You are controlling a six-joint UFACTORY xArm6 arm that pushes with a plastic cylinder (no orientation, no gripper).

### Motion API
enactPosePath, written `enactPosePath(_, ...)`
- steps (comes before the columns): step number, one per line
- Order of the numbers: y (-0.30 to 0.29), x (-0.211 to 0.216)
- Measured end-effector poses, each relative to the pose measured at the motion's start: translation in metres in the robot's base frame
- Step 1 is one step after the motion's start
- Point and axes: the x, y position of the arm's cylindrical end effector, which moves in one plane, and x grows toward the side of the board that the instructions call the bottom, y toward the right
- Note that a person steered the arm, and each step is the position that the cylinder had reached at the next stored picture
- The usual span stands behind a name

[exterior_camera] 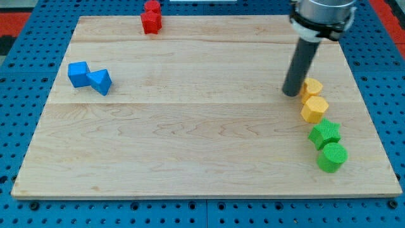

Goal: Separate the triangle from the cube

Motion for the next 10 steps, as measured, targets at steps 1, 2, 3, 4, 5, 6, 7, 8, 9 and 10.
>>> enactPosePath(1, -0.051, 0.043)
enactPosePath(2, -0.119, 0.08)
enactPosePath(3, -0.224, 0.069)
enactPosePath(4, -0.317, 0.033)
enactPosePath(5, -0.365, -0.008)
enactPosePath(6, -0.368, -0.023)
enactPosePath(7, -0.341, -0.023)
enactPosePath(8, -0.302, -0.023)
enactPosePath(9, -0.269, -0.024)
enactPosePath(10, -0.236, -0.034)
